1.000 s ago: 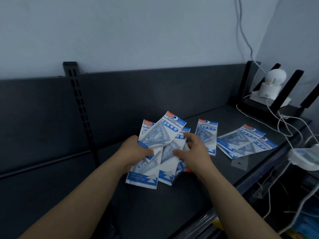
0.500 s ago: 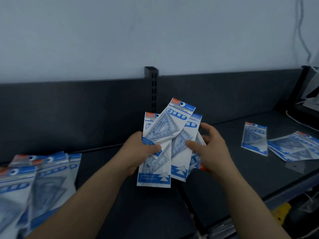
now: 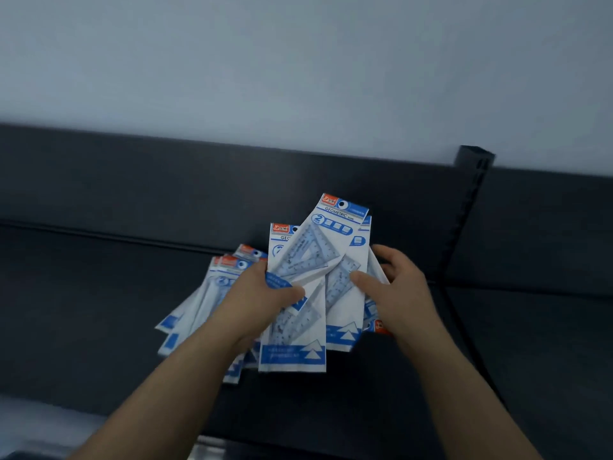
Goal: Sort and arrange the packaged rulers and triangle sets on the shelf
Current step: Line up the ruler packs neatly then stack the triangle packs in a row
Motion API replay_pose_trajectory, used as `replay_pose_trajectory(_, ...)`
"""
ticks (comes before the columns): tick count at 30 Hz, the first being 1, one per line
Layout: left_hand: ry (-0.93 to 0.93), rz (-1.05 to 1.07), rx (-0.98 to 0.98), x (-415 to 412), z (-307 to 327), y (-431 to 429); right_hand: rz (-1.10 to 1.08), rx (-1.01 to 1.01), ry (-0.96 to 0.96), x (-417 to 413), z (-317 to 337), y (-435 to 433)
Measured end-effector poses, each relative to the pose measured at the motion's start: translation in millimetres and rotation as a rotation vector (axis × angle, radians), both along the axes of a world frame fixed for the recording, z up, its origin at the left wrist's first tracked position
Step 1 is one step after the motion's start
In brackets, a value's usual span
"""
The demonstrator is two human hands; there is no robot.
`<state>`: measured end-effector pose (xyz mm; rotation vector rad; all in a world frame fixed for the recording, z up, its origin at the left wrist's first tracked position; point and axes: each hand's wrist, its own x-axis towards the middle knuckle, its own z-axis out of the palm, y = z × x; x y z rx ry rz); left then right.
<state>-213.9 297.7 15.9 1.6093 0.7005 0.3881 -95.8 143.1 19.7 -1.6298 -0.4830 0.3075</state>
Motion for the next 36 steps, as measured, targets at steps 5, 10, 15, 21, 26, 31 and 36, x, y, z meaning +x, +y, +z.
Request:
replay_pose_trajectory(5, 0.021, 0.164, -0.026, -44, -4, 31, 0.116, 0.0, 0.01, -29, -10, 52)
replay_pose_trajectory(10, 0.066, 0.245, -0.052, -75, -8, 64, 0.167, -0.048, 0.025, -52, -17, 96)
replay_pose_trajectory(15, 0.082, 0.243, -0.072, -90, -14, 102, 0.15, -0.121, -0.051, -69, -24, 135)
replay_pose_trajectory(21, 0.161, 0.119, -0.01, -89, -25, 144, 0.045, -0.298, -0.267, -81, -28, 165)
replay_pose_trajectory(26, 0.364, -0.017, 0.34, -88, -31, 163, -0.05, -0.61, -0.499, -88, -38, 171)
replay_pose_trajectory(31, 0.537, -0.15, 0.763, -88, -29, 161, -0.087, -0.737, -0.641, -97, -35, 162)
replay_pose_trajectory(36, 0.355, -0.167, 0.979, -84, -13, 141, -0.096, -0.704, -0.696, -105, -20, 145)
